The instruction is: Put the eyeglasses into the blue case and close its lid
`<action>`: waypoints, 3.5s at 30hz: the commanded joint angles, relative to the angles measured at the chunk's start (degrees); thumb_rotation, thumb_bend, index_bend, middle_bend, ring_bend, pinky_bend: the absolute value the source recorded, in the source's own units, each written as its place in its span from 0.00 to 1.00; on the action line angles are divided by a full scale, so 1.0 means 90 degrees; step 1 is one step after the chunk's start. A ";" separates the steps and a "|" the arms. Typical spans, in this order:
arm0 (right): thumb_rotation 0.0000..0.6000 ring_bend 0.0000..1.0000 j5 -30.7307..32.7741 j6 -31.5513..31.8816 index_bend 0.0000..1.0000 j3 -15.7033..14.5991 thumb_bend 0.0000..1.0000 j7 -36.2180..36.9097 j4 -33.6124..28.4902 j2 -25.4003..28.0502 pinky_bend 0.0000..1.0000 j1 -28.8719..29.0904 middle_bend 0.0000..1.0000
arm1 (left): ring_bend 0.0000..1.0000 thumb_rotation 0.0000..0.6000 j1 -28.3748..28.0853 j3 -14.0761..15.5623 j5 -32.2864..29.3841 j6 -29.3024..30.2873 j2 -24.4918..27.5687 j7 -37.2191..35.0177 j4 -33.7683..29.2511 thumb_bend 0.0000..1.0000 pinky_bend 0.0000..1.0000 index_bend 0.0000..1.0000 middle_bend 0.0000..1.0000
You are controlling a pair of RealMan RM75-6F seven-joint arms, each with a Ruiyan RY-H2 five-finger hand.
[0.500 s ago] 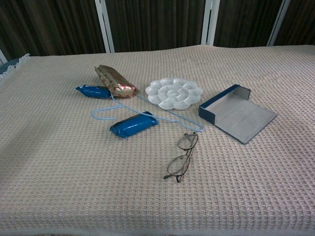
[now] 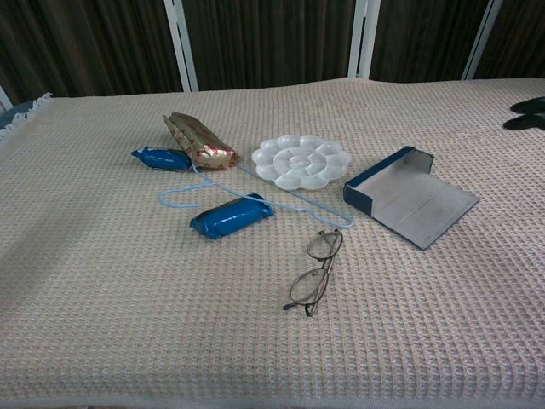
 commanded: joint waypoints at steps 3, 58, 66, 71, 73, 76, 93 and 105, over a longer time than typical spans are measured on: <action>1.00 0.00 -0.0500 -0.1643 0.35 0.0387 0.30 -0.0870 0.0337 -0.0654 0.00 0.1486 0.00 | 0.00 1.00 0.0035 -0.0017 -0.0056 0.0044 0.0032 -0.0085 0.0020 0.41 0.14 0.00 0.00; 1.00 0.00 -0.0307 -0.2739 0.69 0.0009 0.46 -0.0325 0.2162 -0.2671 0.00 0.3581 0.07 | 0.00 1.00 0.0091 -0.0161 -0.0380 -0.0003 0.0154 -0.0240 -0.0041 0.41 0.14 0.00 0.00; 1.00 0.00 -0.0231 -0.2752 0.65 -0.0019 0.47 -0.0319 0.2197 -0.2724 0.00 0.3620 0.07 | 0.00 1.00 0.0088 -0.0170 -0.0388 -0.0006 0.0159 -0.0252 -0.0046 0.41 0.14 0.00 0.00; 1.00 0.00 -0.0203 -0.2796 0.72 -0.0053 0.58 -0.0370 0.2227 -0.2756 0.00 0.3644 0.08 | 0.00 1.00 0.0096 -0.0176 -0.0386 0.0014 0.0166 -0.0267 -0.0044 0.41 0.14 0.00 0.00; 1.00 0.00 -0.0193 -0.2796 0.75 -0.0076 0.61 -0.0398 0.2234 -0.2757 0.00 0.3648 0.09 | 0.00 1.00 0.0101 -0.0178 -0.0385 0.0024 0.0168 -0.0277 -0.0041 0.41 0.14 0.00 0.00; 1.00 0.00 -0.0206 -0.2761 0.78 -0.0121 0.64 -0.0404 0.2224 -0.2731 0.00 0.3647 0.11 | 0.00 1.00 0.0098 -0.0179 -0.0378 0.0023 0.0170 -0.0287 -0.0040 0.41 0.14 0.00 0.00; 1.00 0.00 -0.0180 -0.2166 0.82 -0.0161 0.70 -0.0738 0.1428 -0.1981 0.00 0.3390 0.14 | 0.00 1.00 0.0049 -0.0174 -0.0378 -0.0077 0.0166 -0.0262 -0.0059 0.41 0.14 0.00 0.00; 1.00 0.00 -0.0104 -0.1643 0.82 -0.0278 0.70 -0.0875 0.1100 -0.1086 0.00 0.2919 0.14 | 0.00 1.00 0.0049 -0.0139 -0.0303 -0.0063 0.0144 -0.0167 -0.0092 0.41 0.14 0.00 0.00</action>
